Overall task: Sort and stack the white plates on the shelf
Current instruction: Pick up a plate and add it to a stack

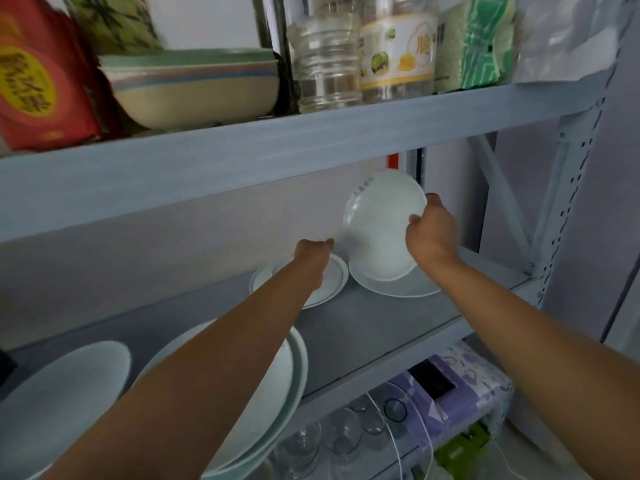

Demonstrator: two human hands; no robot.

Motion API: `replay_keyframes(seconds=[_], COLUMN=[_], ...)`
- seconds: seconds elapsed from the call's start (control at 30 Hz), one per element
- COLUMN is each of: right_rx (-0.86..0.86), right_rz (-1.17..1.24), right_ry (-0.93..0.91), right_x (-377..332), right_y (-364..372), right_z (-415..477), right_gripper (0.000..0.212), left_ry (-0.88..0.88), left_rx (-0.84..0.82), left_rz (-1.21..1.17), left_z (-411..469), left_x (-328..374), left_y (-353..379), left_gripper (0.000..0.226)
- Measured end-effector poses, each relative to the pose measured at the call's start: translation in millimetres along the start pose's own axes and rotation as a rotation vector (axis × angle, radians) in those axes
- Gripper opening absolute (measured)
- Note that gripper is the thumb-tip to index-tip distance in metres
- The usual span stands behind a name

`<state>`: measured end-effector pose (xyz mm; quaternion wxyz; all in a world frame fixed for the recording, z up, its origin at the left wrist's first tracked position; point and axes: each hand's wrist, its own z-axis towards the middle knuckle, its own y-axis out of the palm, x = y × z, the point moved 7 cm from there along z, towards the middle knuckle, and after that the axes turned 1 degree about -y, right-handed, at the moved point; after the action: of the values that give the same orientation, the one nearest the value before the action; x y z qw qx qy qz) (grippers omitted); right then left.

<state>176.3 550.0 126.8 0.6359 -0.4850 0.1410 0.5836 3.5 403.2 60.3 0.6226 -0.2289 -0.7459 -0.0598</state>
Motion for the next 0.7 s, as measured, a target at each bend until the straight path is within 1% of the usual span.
replay_keyframes(seconds=[0.03, 0.1, 0.17, 0.2, 0.23, 0.33, 0.4, 0.47, 0.53, 0.57, 0.7], right_rx=[-0.015, -0.043, -0.078, -0.101, -0.12, -0.16, -0.208, -0.224, -0.188, -0.196, -0.315], right_rz=[0.068, 0.22, 0.312, 0.338, 0.37, 0.491, 0.48, 0.303, 0.132, 0.109, 0.148], right_ry=[0.086, 0.228, 0.322, 0.354, 0.377, 0.433, 0.45, 0.374, 0.231, 0.183, 0.108], right_x=[2.1, 6.3, 6.3, 4.2, 0.7, -13.1, -16.9, -23.0, -34.7, -42.2, -75.4], right_y=[-1.6, -1.5, 1.0, 2.5, 3.5, 6.0, 8.4, 9.8, 9.8, 14.4, 47.6], right_z=[-1.0, -5.5, -12.9, -16.5, -19.7, -28.7, -32.5, -33.5, -32.1, -32.9, -43.2], right_gripper=[0.037, 0.039, 0.041, 0.041, 0.042, 0.041, 0.035, 0.029, 0.026, 0.025, 0.028], left_ry=[-0.036, -0.1, -0.091, -0.07, -0.034, 0.112, 0.158, 0.192, 0.195, 0.185, 0.168], left_rx=[-0.05, -0.213, -0.338, -0.356, -0.339, -0.21, -0.142, -0.068, -0.013, 0.01, 0.087], left_rz=[-0.028, -0.11, -0.147, -0.145, -0.121, 0.021, 0.058, 0.083, 0.102, 0.104, 0.105], left_z=[-3.8, -19.8, -37.0, -45.4, -51.2, -61.7, -65.1, -66.8, -65.4, -64.9, -68.9], left_x=[-4.0, -8.5, -7.6, -4.2, 0.2, 15.1, 21.1, 24.3, 23.0, 21.2, 13.0], left_y=[-1.7, -0.5, 0.6, -1.8, -6.3, -26.0, -40.5, -64.2, -89.4, -103.3, -157.5], left_gripper=[0.053, 0.049, 0.038, 0.033, 0.031, 0.034, 0.036, 0.036, 0.036, 0.036, 0.038])
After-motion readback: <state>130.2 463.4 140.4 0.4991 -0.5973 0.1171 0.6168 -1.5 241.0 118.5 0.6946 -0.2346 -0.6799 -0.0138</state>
